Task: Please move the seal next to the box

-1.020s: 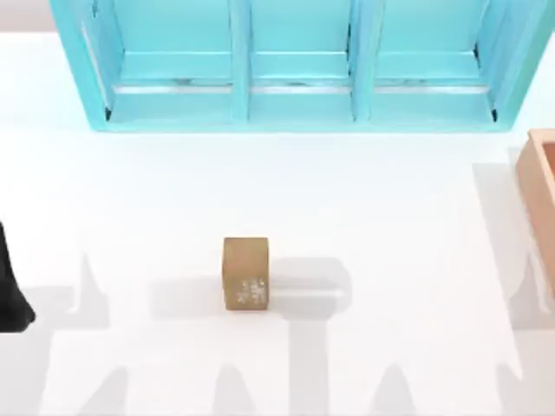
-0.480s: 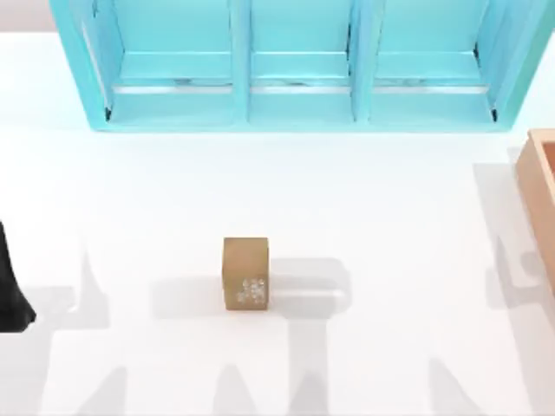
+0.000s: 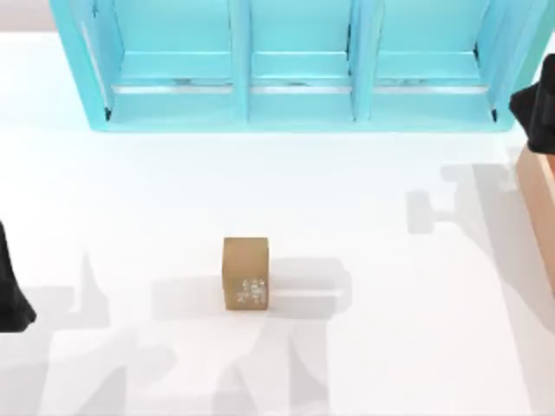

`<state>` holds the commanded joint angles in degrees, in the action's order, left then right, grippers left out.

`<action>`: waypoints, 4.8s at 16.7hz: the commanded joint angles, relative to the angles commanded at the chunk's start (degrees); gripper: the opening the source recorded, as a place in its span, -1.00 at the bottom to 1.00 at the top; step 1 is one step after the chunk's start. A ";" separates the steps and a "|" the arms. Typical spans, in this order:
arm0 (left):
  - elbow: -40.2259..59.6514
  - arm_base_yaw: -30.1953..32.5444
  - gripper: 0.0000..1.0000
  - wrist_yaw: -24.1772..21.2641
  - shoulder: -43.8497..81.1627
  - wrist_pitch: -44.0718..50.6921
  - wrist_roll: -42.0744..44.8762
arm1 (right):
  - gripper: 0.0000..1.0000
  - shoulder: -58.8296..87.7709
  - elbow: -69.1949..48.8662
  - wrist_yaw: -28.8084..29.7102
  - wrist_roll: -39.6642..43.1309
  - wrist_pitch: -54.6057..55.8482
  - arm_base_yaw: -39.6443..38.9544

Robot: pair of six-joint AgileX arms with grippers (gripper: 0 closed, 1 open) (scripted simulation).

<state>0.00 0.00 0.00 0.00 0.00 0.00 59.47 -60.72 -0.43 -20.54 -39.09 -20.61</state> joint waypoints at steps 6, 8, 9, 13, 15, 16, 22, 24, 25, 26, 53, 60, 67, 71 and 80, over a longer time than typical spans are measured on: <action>0.00 0.00 1.00 0.00 0.00 0.00 0.00 | 1.00 35.51 -36.68 0.04 -12.33 -23.10 -11.94; 0.00 0.00 1.00 0.00 0.00 0.00 0.00 | 1.00 46.75 -48.39 0.06 -16.13 -30.26 -15.64; 0.00 0.00 1.00 0.00 0.00 0.00 0.00 | 1.00 52.06 -53.93 0.08 -17.92 -33.63 -17.37; 0.00 0.00 1.00 0.00 0.00 0.00 0.00 | 1.00 70.41 -73.09 0.24 -24.14 -45.33 -23.29; 0.00 0.00 1.00 0.00 0.00 0.00 0.00 | 1.00 77.30 -80.21 0.34 -26.54 -49.78 -25.50; 0.00 0.00 1.00 0.00 0.00 0.00 0.00 | 1.00 80.08 -83.08 0.40 -27.53 -51.60 -26.39; 0.00 0.00 1.00 0.00 0.00 0.00 0.00 | 1.00 85.40 -88.56 0.57 -29.50 -55.16 -28.10; 0.00 0.00 1.00 0.00 0.00 0.00 0.00 | 1.00 85.40 -88.56 0.57 -29.50 -55.16 -28.10; 0.00 0.00 1.00 0.00 0.00 0.00 0.00 | 1.00 85.46 -88.45 0.53 -29.44 -55.04 -27.82; 0.00 0.00 1.00 0.00 0.00 0.00 0.00 | 1.00 85.45 -88.31 0.53 -29.43 -54.91 -27.84; 0.00 0.00 1.00 0.00 0.00 0.00 0.00 | -0.51 81.83 -59.05 0.52 -29.65 -29.22 -28.29; 0.00 0.00 1.00 0.00 0.00 0.00 0.00 | -1.00 81.83 -59.05 0.52 -29.65 -29.22 -28.29; 0.00 0.00 1.00 0.00 0.00 0.00 0.00 | -1.00 81.95 -59.97 0.57 -29.94 -30.15 -28.01; 0.00 0.00 1.00 0.00 0.00 0.00 0.00 | -1.00 81.73 -64.27 0.51 -29.83 -34.76 -28.11; 0.00 0.00 1.00 0.00 0.00 0.00 0.00 | -1.00 81.28 -68.86 0.45 -29.77 -39.80 -27.98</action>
<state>0.00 0.00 0.00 0.00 0.00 0.00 140.75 -129.58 0.02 -50.31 -78.89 -48.59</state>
